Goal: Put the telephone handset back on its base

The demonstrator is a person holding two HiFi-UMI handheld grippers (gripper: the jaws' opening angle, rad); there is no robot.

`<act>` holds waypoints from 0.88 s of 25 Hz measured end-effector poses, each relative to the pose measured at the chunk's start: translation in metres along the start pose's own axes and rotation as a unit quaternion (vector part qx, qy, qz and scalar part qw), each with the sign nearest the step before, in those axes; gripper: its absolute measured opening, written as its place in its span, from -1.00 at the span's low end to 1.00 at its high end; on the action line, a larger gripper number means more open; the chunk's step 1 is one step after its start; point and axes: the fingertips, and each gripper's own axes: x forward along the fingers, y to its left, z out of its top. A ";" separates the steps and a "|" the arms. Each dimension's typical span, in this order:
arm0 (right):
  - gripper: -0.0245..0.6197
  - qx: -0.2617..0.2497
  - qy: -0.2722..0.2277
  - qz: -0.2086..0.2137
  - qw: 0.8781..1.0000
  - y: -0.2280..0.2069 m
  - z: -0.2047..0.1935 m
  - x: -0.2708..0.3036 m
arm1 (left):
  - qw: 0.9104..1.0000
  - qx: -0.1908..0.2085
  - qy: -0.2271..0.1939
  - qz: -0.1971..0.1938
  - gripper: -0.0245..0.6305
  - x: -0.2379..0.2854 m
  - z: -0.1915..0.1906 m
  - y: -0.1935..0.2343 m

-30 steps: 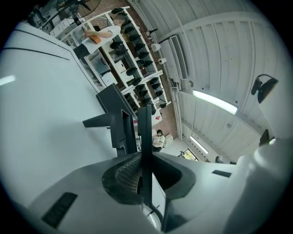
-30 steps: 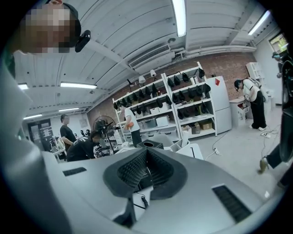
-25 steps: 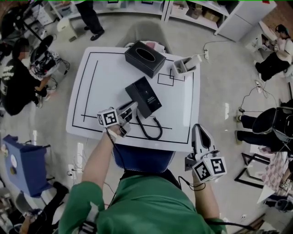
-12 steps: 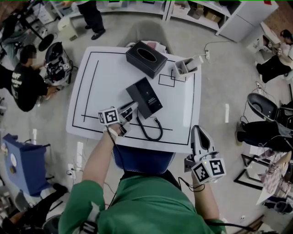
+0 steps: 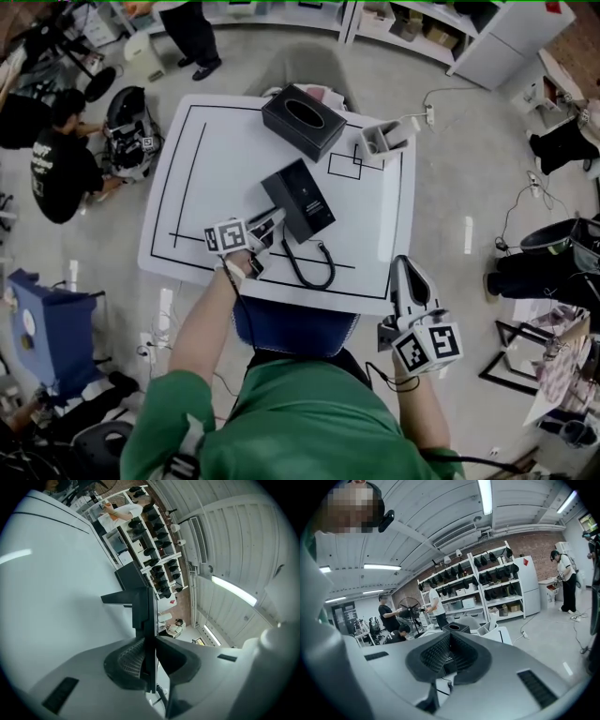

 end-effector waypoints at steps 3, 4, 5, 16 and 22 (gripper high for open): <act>-0.85 -0.001 -0.002 0.008 1.000 0.003 0.002 0.003 | 1.000 -0.001 -0.005 0.019 -0.67 -0.001 0.001 0.001; -0.85 -0.001 -0.002 0.011 1.000 0.005 0.002 0.004 | 1.000 -0.001 -0.007 0.022 -0.67 -0.002 0.002 0.000; -0.85 -0.001 -0.002 0.013 1.000 0.006 0.003 0.004 | 1.000 -0.001 -0.011 0.024 -0.67 -0.005 0.003 -0.001; -0.85 -0.019 -0.030 0.033 0.999 0.005 0.026 0.007 | 0.993 0.060 -0.064 0.074 -0.63 -0.059 0.027 -0.032; -0.85 -0.034 -0.047 0.047 0.997 0.005 0.043 0.011 | 0.984 0.130 -0.102 0.071 -0.63 -0.088 0.038 -0.093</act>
